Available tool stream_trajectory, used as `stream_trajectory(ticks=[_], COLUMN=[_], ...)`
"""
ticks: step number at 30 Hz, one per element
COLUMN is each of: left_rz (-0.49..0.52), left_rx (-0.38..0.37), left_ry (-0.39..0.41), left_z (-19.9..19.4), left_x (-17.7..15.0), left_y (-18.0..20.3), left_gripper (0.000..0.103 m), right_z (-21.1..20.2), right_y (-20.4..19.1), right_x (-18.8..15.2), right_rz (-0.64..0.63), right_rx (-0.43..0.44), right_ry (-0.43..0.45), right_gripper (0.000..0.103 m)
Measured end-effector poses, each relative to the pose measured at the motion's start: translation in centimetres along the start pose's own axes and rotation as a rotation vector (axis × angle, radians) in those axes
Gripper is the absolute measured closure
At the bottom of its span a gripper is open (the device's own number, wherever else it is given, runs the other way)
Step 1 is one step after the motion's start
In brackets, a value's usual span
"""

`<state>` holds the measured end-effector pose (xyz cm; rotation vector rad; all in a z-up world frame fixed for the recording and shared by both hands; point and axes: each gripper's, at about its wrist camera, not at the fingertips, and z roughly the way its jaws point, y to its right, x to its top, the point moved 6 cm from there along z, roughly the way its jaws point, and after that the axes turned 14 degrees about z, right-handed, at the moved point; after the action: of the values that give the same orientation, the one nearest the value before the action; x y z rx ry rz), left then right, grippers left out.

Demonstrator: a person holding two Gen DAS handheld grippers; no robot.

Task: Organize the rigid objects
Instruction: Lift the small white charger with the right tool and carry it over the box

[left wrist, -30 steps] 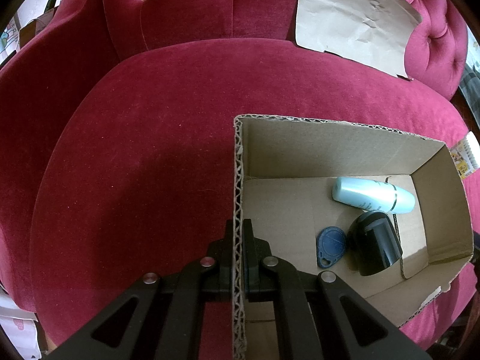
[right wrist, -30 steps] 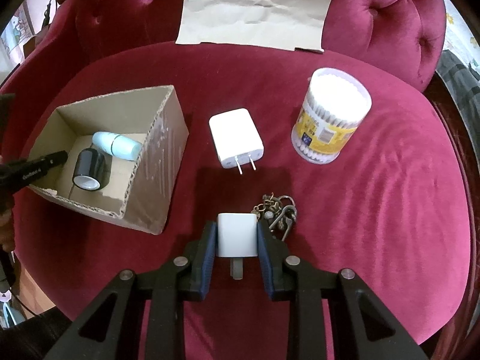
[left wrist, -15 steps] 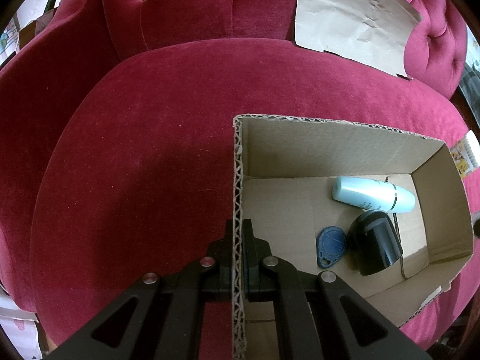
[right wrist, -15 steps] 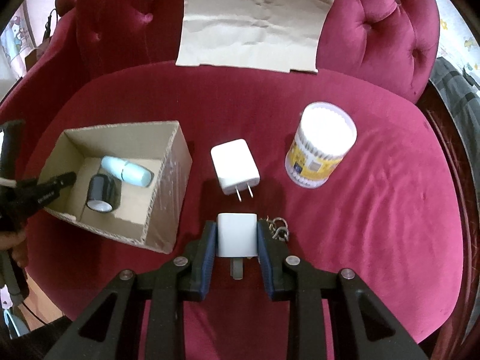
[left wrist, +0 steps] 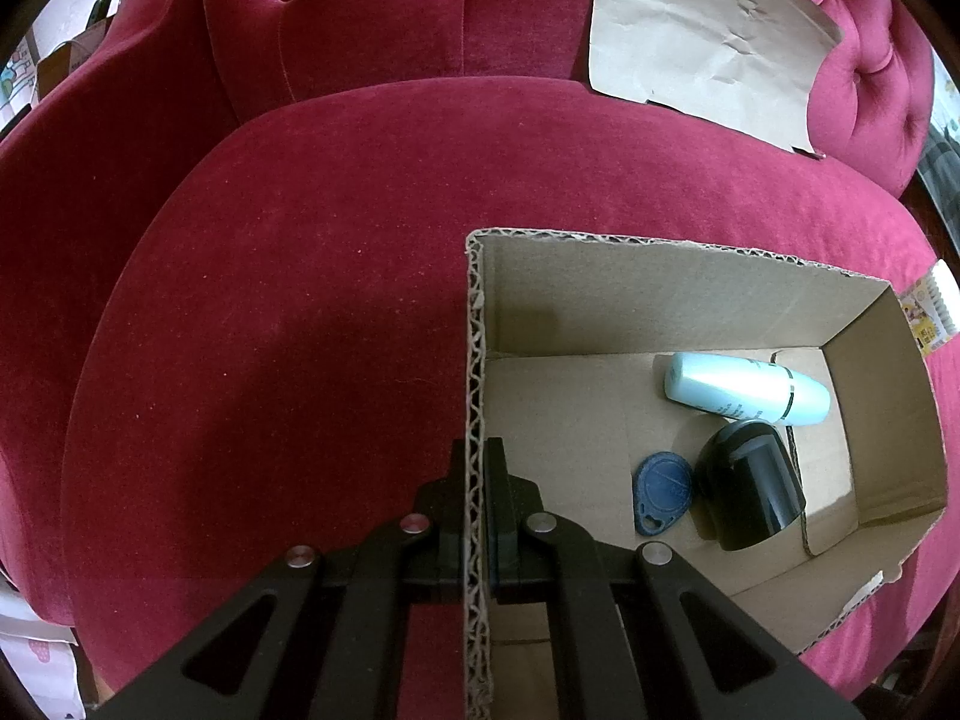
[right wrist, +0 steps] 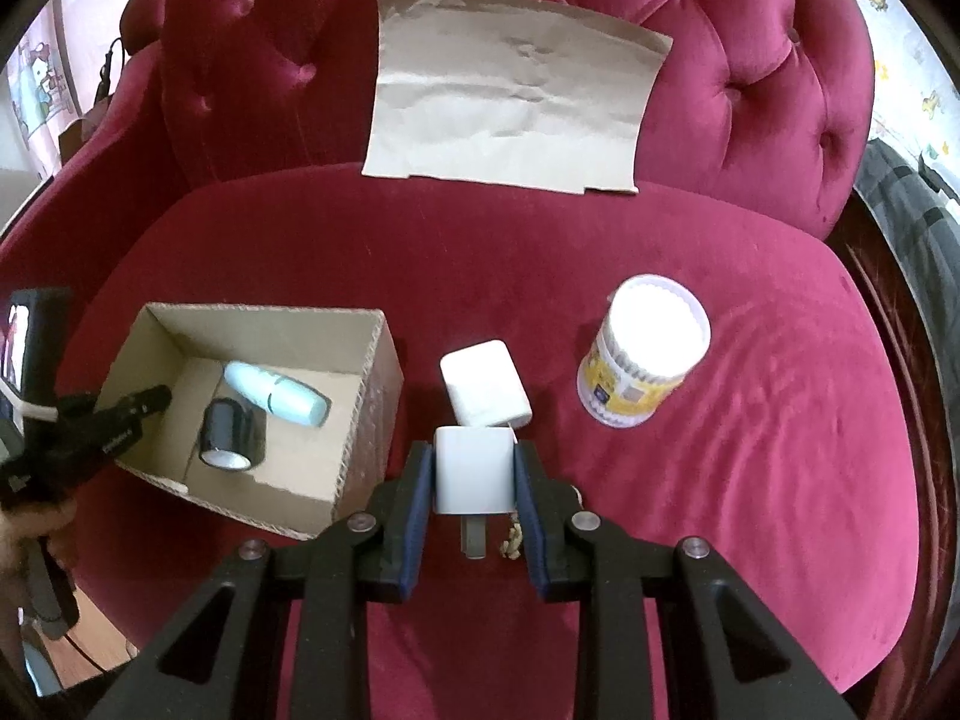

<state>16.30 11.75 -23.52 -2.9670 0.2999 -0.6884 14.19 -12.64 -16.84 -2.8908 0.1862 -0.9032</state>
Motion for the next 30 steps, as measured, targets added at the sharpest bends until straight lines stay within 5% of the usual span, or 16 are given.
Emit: stream_trajectory(ticks=[30], left_rz=[0.004], left_rx=[0.003], left_ry=[0.001], left_z=[-0.1], left_x=[-0.1], left_y=[0.1], left_gripper=[0.100], right_z=[-0.7], right_y=[-9.0], right_x=[1.4], right_rz=[-0.065], right_rx=[0.119], right_ry=[0.034], right_gripper=[0.075])
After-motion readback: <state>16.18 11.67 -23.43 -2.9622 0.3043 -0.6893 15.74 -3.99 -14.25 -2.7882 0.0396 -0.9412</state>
